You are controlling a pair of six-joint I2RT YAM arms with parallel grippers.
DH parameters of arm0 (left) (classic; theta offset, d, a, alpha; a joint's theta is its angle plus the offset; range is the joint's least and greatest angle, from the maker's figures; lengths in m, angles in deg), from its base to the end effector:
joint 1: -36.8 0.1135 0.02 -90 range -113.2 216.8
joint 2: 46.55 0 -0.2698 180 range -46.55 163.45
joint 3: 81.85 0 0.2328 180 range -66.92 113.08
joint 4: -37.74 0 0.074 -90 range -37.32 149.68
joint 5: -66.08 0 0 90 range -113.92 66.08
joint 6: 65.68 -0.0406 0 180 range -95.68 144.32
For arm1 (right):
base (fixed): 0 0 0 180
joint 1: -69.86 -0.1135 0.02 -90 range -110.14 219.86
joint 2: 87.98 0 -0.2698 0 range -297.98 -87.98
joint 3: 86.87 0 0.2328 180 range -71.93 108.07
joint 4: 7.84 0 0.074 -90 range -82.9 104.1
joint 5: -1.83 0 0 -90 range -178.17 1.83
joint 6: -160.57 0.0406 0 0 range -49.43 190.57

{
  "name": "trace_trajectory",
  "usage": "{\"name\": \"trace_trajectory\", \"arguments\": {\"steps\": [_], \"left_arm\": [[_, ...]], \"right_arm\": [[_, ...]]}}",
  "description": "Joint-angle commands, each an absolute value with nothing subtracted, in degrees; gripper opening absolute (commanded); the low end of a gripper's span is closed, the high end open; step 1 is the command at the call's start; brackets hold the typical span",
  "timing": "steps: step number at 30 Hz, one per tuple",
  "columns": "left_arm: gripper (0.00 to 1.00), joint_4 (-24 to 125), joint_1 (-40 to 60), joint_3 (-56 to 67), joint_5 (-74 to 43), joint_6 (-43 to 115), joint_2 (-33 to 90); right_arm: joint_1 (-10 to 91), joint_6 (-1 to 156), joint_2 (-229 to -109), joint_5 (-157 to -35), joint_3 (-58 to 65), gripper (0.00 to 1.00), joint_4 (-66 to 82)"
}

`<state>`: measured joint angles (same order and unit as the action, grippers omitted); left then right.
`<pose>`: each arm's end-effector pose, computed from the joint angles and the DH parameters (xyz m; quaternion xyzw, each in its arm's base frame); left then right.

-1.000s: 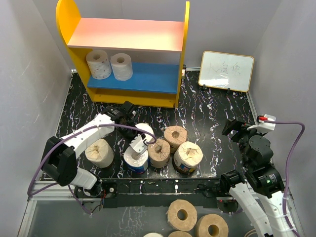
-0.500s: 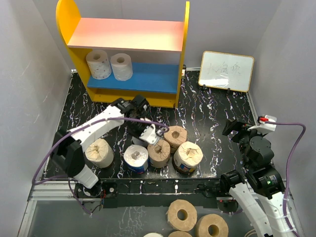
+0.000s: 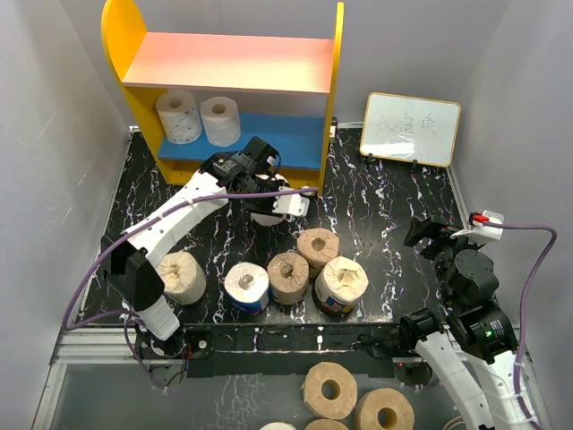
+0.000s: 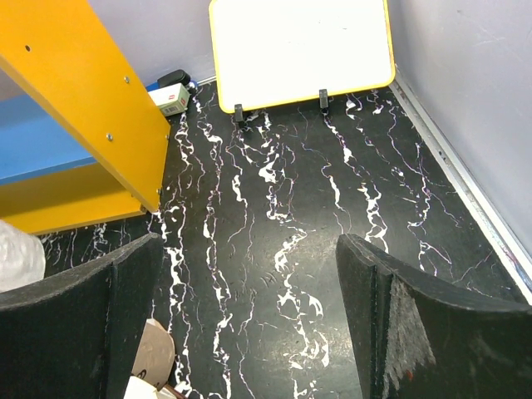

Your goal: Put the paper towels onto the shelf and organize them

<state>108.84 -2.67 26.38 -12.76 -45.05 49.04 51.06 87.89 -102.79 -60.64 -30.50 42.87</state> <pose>0.2521 -0.2177 0.3359 0.7944 0.5358 -0.0206 0.2855 0.0458 -0.0042 0.3194 0.1447 0.7413 0.0230 0.6550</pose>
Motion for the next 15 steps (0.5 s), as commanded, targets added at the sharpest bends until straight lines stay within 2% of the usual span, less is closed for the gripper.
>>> {"name": "trace_trajectory", "arguments": {"steps": [1,7,15], "left_arm": [[0.00,96.95,-2.62,27.47,-19.85,-39.83,43.22],[0.00,94.78,-2.12,32.00,-25.52,-42.85,44.19],[0.00,96.33,5.12,43.52,-23.11,-43.64,52.60]], "right_arm": [[50.80,88.11,-102.41,-59.65,-30.45,0.84,40.24],[50.80,88.22,-101.89,-59.39,-30.45,0.84,40.30],[50.79,88.27,-101.64,-59.37,-30.38,0.84,40.43]]}}
